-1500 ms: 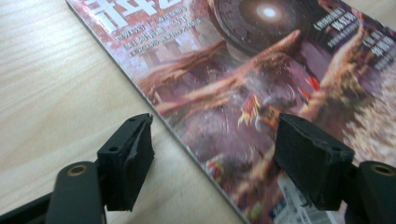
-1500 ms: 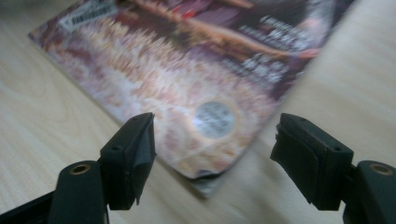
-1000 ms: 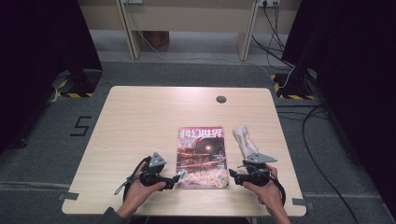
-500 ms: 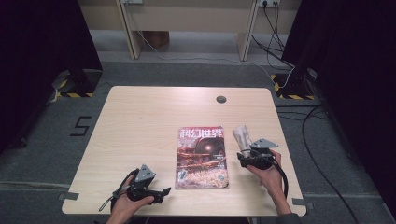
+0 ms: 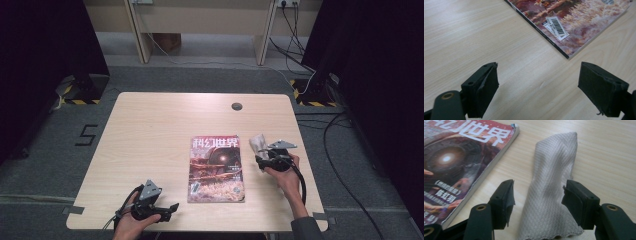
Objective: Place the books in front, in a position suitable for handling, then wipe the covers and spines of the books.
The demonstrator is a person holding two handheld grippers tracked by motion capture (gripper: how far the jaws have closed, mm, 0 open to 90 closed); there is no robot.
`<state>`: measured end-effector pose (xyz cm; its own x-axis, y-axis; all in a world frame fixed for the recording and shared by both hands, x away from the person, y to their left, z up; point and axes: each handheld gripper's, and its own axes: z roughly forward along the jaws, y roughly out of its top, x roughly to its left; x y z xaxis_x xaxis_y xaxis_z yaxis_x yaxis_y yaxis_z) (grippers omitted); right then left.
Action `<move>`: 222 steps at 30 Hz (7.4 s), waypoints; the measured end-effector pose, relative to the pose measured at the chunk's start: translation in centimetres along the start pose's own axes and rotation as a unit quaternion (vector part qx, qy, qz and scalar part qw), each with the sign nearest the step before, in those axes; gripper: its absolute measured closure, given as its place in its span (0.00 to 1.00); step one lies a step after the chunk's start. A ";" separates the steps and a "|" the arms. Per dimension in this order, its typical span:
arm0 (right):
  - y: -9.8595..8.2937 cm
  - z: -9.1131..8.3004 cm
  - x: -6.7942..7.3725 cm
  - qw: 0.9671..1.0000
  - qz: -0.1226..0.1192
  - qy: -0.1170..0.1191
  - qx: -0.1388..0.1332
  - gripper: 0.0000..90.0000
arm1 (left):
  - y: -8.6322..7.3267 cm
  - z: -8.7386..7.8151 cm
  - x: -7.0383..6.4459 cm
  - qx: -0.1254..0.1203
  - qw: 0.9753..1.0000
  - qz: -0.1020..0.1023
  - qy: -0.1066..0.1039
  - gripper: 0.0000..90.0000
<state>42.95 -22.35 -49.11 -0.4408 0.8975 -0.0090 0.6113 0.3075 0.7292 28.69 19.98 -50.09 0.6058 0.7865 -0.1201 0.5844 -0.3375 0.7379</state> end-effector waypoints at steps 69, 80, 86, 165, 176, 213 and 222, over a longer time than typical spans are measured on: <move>4.0 0.7 3.0 0.997 -0.061 0.044 -0.027 0.83 | 5.0 8.1 -2.4 0.000 1.000 0.020 -0.002 0.30; 3.1 3.1 8.9 0.986 -0.128 0.101 0.024 0.80 | 4.3 7.6 -3.7 0.001 0.999 0.033 -0.016 0.32; 1.8 2.5 10.1 0.982 -0.151 0.108 0.037 0.78 | 3.0 6.3 -4.8 0.003 0.999 0.023 -0.026 0.36; 4.0 5.4 10.4 0.985 -0.119 0.122 0.024 0.68 | 2.9 5.8 -5.2 0.013 0.998 0.061 -0.019 0.26; 4.2 5.4 12.4 0.979 -0.151 0.133 0.032 0.59 | 2.8 5.7 -5.5 0.011 0.997 0.073 -0.008 0.27; 4.4 5.6 6.5 0.995 -0.071 0.060 0.025 0.71 | 2.8 5.7 -5.4 0.011 0.997 0.074 -0.010 0.26; 6.3 7.4 10.4 0.990 -0.110 0.080 0.035 0.72 | 2.8 5.7 -5.4 0.009 0.997 0.078 -0.009 0.26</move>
<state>47.11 -8.74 -49.70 -0.6637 0.7464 -0.0497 0.5307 0.5166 0.6720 30.10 11.81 -51.17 0.6990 0.7149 -0.0167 0.4925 -0.4643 0.7362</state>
